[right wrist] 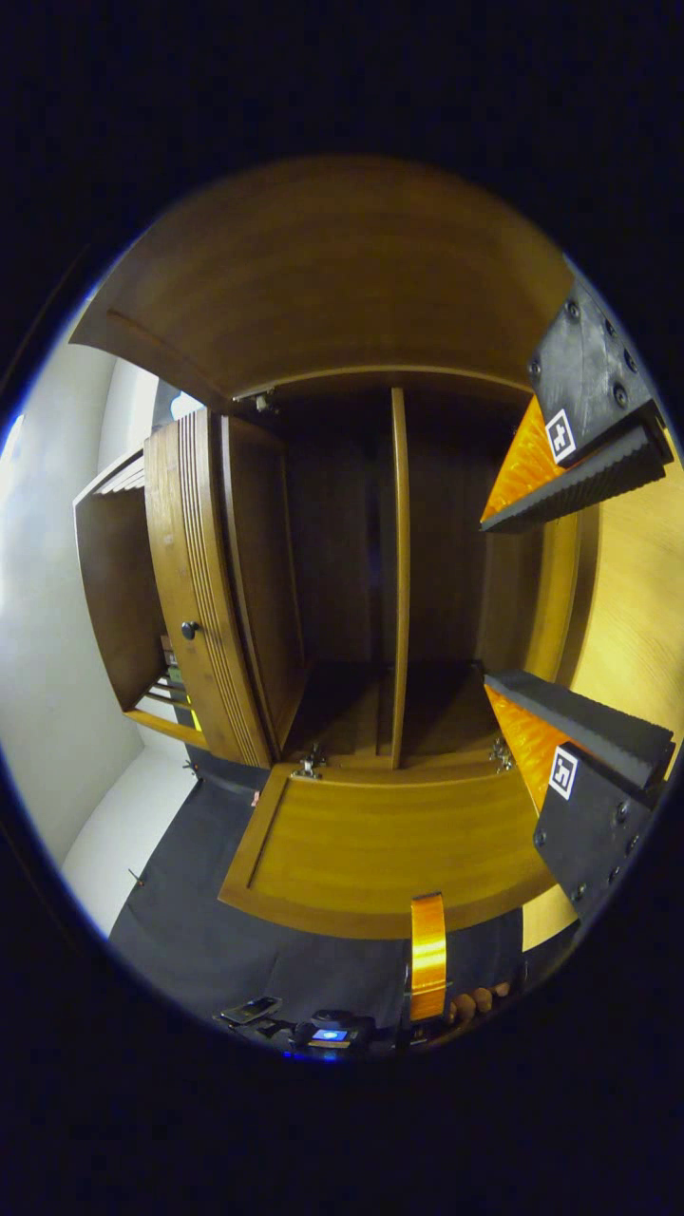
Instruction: Open the right door of the double-door shoe cabinet with the right hand, and open the left door with the left hand.
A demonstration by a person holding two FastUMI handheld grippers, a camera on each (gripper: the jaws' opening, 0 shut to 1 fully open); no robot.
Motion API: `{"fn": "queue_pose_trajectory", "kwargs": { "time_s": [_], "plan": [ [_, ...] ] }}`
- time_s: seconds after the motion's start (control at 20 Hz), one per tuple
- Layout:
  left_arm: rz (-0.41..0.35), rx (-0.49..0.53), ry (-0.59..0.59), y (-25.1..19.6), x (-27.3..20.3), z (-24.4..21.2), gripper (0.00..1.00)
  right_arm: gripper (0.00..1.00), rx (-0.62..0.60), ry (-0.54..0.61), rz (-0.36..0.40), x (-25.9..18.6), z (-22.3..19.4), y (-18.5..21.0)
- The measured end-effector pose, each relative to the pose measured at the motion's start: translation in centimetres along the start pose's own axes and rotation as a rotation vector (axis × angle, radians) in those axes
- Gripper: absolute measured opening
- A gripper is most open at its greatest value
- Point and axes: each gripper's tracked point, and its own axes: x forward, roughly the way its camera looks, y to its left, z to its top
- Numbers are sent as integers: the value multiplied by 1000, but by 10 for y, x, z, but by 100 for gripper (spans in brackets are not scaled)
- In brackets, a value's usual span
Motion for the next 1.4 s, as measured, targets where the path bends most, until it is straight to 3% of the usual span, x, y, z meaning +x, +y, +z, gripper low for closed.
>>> {"fn": "queue_pose_trajectory", "kwargs": {
  "time_s": [0.15,0.2,0.4,0.5,1.4],
  "plan": [
    [74,42,-11,1,34,-13,20,92,-35,-27,-48,2,5,-11],
    [72,50,-12,-3,45,-17,27,92,-48,-32,-57,3,6,-12],
    [119,52,-46,-3,75,-23,71,92,-82,-43,-69,6,5,-10],
    [169,53,-54,5,81,-24,96,96,-58,-34,-40,9,3,-2],
    [171,94,-45,9,100,-28,95,97,-32,-59,-77,33,5,-2]
  ]
}}
